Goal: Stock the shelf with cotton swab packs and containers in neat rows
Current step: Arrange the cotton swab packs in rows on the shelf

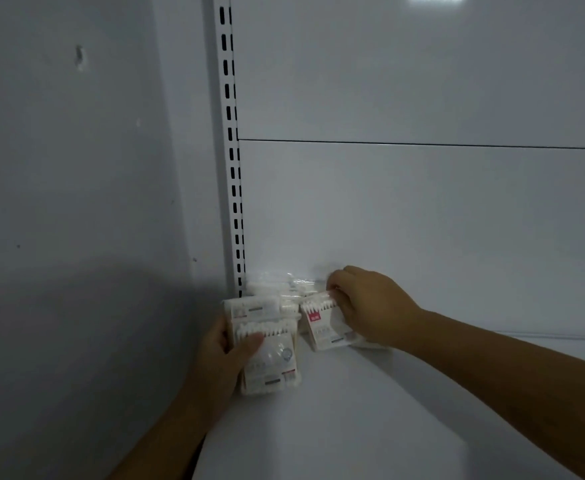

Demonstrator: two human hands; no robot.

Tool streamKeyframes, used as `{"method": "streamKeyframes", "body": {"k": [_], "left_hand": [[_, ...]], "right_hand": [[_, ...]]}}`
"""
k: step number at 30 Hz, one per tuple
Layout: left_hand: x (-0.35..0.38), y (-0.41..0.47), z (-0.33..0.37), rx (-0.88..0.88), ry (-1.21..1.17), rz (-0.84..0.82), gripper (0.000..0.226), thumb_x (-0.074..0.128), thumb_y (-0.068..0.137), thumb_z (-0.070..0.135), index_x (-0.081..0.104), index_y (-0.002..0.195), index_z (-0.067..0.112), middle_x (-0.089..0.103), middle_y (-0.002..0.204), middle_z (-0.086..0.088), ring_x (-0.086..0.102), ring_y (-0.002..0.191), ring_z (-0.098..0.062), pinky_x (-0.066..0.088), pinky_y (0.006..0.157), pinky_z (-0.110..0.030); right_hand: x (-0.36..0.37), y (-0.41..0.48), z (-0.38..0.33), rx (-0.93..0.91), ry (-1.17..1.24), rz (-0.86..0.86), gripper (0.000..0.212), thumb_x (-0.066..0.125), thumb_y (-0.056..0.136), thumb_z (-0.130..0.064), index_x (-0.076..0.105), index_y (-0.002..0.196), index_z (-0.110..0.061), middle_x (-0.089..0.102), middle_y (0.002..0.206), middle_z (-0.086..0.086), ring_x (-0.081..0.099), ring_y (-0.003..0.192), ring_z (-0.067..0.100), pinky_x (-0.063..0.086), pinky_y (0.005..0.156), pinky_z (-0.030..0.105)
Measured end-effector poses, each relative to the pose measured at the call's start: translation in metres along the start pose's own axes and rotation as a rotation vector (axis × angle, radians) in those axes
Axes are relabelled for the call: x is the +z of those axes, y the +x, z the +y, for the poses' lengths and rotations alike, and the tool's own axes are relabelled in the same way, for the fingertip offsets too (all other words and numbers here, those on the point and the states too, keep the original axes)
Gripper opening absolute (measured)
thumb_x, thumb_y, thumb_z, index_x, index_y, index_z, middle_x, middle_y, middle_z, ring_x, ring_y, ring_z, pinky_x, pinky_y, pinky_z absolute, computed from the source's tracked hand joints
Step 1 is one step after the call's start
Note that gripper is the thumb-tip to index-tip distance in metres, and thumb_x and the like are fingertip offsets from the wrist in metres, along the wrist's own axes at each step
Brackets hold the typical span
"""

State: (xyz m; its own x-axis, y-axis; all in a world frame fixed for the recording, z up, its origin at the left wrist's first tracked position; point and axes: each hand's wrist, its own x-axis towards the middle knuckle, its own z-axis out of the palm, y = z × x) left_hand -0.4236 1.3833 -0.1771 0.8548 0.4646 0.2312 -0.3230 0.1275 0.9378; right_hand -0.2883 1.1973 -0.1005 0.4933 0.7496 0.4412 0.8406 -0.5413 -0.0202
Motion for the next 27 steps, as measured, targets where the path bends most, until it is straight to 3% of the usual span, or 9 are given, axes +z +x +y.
{"method": "streamKeyframes", "body": {"k": [5,9,11,13,16,19,23,25,27], "left_hand": [[0.001,-0.003,0.002,0.000,0.040,-0.026,0.026,0.059,0.083,-0.002,0.061,0.106,0.010,0.075,0.093,-0.005,0.073,0.081,-0.021,0.057,0.058,-0.029],[0.003,-0.005,0.004,0.015,0.074,-0.033,0.026,0.058,0.085,-0.006,0.061,0.106,0.009,0.076,0.092,-0.003,0.073,0.081,-0.019,0.057,0.059,-0.028],[0.003,-0.006,0.005,0.012,0.065,-0.038,0.027,0.059,0.084,-0.006,0.061,0.107,0.009,0.075,0.093,-0.004,0.073,0.082,-0.020,0.057,0.060,-0.028],[0.003,-0.005,0.005,0.022,0.068,-0.036,0.028,0.062,0.081,-0.002,0.061,0.107,0.008,0.075,0.094,-0.005,0.073,0.082,-0.020,0.057,0.060,-0.028],[0.003,-0.003,0.010,0.026,0.062,-0.052,0.037,0.068,0.070,0.011,0.062,0.107,0.009,0.075,0.095,-0.006,0.073,0.082,-0.022,0.057,0.060,-0.028],[0.003,0.001,0.015,-0.051,-0.012,-0.054,0.041,0.071,0.066,0.013,0.063,0.105,0.003,0.075,0.091,-0.011,0.073,0.077,-0.026,0.057,0.056,-0.031],[0.014,0.005,0.025,-0.129,-0.075,-0.160,0.058,0.088,0.056,0.035,0.068,0.101,0.003,0.074,0.092,-0.017,0.072,0.077,-0.029,0.057,0.057,-0.034],[0.014,0.009,0.032,-0.142,-0.127,-0.153,0.049,0.078,0.066,0.037,0.067,0.103,0.006,0.073,0.096,-0.017,0.072,0.079,-0.028,0.058,0.058,-0.035],[0.004,0.015,0.039,-0.163,-0.185,-0.119,0.035,0.061,0.076,0.024,0.063,0.107,0.009,0.073,0.100,-0.015,0.072,0.083,-0.027,0.059,0.059,-0.036]], "right_hand": [[0.011,0.004,0.005,-0.049,-0.144,0.131,0.029,0.040,0.098,-0.027,0.067,0.099,-0.018,0.068,0.092,-0.002,0.053,0.086,0.019,0.035,0.074,0.032],[0.012,0.001,0.004,-0.048,-0.236,0.064,0.036,0.036,0.100,-0.035,0.069,0.109,-0.025,0.061,0.115,-0.006,0.049,0.103,0.017,0.031,0.081,0.029],[0.001,-0.004,-0.005,-0.068,-0.127,0.165,0.030,0.047,0.097,-0.034,0.071,0.108,-0.022,0.062,0.117,-0.002,0.052,0.103,0.021,0.035,0.083,0.032],[-0.010,-0.010,-0.021,-0.101,0.122,0.228,0.032,0.055,0.089,-0.041,0.072,0.104,-0.019,0.066,0.104,-0.001,0.055,0.092,0.019,0.041,0.079,0.032],[-0.012,-0.022,-0.049,-0.061,0.236,-0.028,0.052,0.055,0.076,-0.065,0.060,0.113,-0.030,0.062,0.100,-0.010,0.053,0.084,0.009,0.042,0.074,0.026],[-0.004,-0.028,-0.061,0.031,0.393,-0.052,0.040,0.073,0.076,-0.044,0.052,0.108,-0.030,0.053,0.102,-0.010,0.058,0.090,0.012,0.049,0.077,0.030],[0.000,-0.031,-0.058,0.140,0.659,0.025,0.039,0.083,0.069,-0.025,0.048,0.083,-0.030,0.059,0.090,-0.003,0.060,0.076,0.014,0.051,0.067,0.031],[-0.005,-0.033,-0.046,0.174,0.708,0.057,0.040,0.085,0.067,-0.020,0.049,0.078,-0.033,0.062,0.080,-0.004,0.059,0.064,0.009,0.049,0.060,0.025],[-0.011,-0.036,-0.027,0.201,0.659,0.102,0.041,0.084,0.067,-0.018,0.048,0.076,-0.036,0.060,0.076,-0.007,0.055,0.059,0.003,0.047,0.058,0.020]]}}
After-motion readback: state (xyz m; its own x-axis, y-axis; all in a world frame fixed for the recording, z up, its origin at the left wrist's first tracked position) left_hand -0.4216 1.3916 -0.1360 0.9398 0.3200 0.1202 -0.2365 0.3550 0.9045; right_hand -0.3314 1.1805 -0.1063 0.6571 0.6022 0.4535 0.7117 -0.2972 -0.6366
